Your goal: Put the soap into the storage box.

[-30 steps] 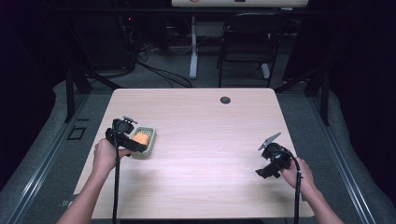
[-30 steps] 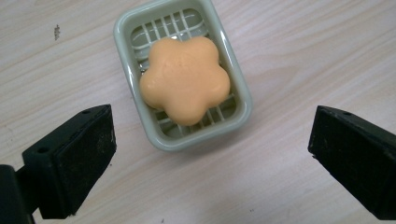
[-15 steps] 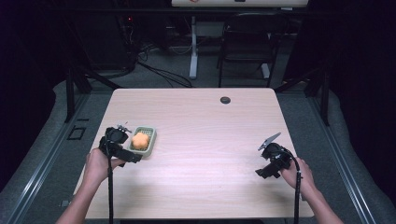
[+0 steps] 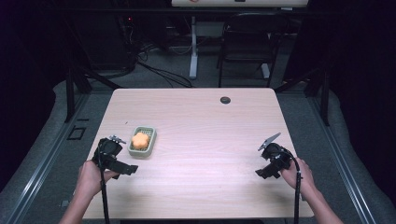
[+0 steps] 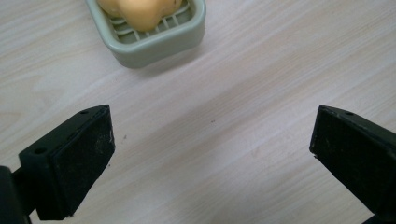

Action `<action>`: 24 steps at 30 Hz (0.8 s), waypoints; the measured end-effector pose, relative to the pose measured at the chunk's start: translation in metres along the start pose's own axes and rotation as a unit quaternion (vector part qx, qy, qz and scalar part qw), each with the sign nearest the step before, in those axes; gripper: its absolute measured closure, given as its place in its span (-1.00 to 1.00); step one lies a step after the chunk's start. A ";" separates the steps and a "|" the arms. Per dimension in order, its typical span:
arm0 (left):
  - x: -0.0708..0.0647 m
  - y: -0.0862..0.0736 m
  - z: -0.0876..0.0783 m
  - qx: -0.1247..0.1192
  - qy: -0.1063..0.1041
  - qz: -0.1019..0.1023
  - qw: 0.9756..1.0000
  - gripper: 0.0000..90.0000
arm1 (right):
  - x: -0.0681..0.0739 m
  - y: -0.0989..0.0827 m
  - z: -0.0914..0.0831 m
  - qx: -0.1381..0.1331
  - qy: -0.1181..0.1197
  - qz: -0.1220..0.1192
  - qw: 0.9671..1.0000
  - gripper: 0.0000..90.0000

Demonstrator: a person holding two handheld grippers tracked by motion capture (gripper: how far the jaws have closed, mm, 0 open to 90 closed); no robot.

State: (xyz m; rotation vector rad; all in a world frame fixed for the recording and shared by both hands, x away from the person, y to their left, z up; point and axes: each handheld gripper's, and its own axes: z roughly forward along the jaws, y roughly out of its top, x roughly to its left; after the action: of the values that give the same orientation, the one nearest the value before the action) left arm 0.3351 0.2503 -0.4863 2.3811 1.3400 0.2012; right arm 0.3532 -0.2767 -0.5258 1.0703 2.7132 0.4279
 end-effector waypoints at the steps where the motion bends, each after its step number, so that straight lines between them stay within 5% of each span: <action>1: -0.002 -0.004 0.000 0.004 -0.001 0.001 1.000 -1.00 | 0.000 0.000 0.000 0.000 -0.001 -0.001 1.000 -0.66; 13: -0.012 -0.027 0.013 0.026 -0.011 0.016 0.999 -1.00 | 0.001 -0.001 0.000 -0.012 0.002 0.008 1.000 -0.66; 24: -0.009 -0.042 0.028 0.021 -0.039 0.009 0.999 -1.00 | 0.001 0.001 -0.001 -0.006 -0.001 -0.003 1.000 -0.66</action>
State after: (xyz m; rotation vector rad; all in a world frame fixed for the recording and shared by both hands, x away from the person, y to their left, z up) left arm 0.3062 0.2539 -0.5280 2.4112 1.2993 0.0857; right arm 0.3525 -0.2753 -0.5251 1.0598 2.7073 0.4426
